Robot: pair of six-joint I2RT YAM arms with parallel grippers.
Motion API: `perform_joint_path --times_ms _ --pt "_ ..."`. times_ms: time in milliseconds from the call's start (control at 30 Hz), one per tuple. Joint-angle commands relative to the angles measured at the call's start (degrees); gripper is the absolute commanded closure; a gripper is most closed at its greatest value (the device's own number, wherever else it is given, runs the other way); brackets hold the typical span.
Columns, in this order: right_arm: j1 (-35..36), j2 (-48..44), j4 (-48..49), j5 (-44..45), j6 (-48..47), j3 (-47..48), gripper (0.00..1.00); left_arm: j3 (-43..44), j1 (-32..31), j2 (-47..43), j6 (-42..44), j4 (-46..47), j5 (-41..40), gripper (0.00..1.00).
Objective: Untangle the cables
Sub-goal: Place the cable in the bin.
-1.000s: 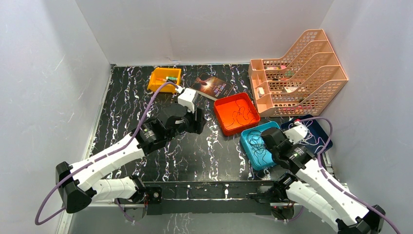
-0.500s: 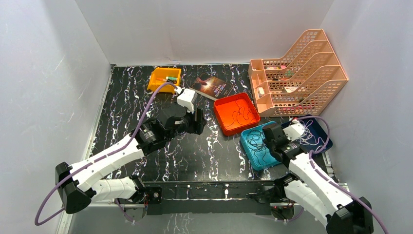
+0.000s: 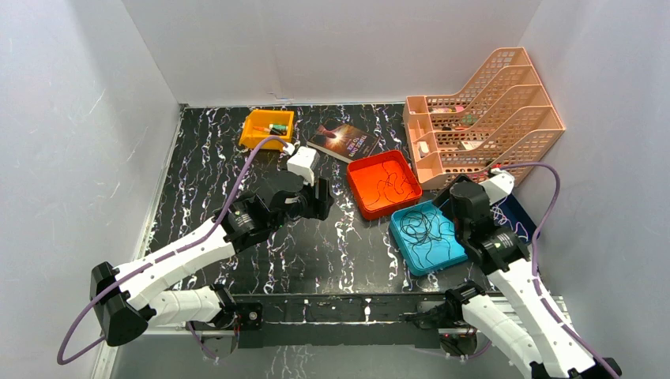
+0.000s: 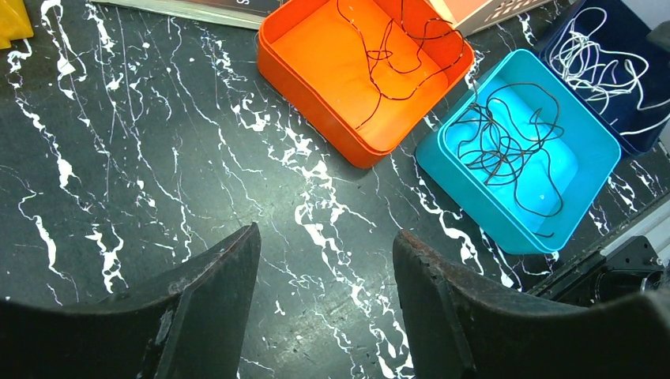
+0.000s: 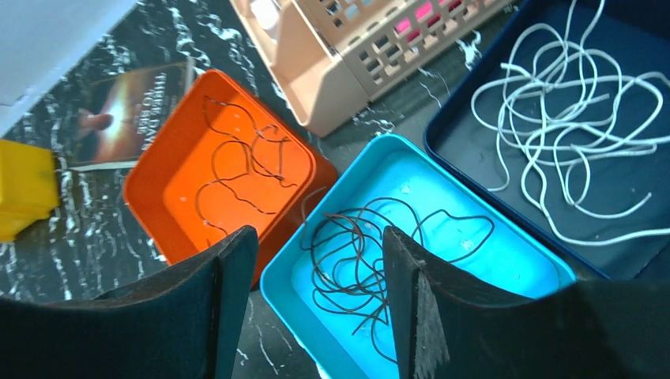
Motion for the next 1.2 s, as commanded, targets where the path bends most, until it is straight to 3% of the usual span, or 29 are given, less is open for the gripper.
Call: perform_joint_path --times_ms 0,200,367,600,900,1167 --pt "-0.2 -0.9 3.4 -3.2 -8.2 3.5 0.36 -0.4 0.2 -0.6 -0.3 1.1 -0.1 0.39" --pt "-0.3 4.4 6.0 -18.0 -14.1 5.1 0.46 -0.8 0.3 -0.7 -0.4 1.0 0.8 0.38" --pt "-0.4 8.4 6.0 -22.0 -12.8 3.2 0.6 -1.2 0.3 -0.8 -0.5 0.9 0.9 0.38" --pt "-1.3 12.3 8.9 -22.0 -9.1 -1.8 0.64 -0.5 0.2 -0.1 -0.7 -0.1 2.4 0.38" --pt "-8.6 16.8 17.1 -21.8 -7.9 -11.9 0.66 1.1 0.3 2.7 -0.5 0.7 3.4 0.37" --pt "-9.6 19.3 19.3 -21.3 -7.7 -14.4 0.64 0.6 0.2 3.0 0.1 0.2 3.3 0.36"
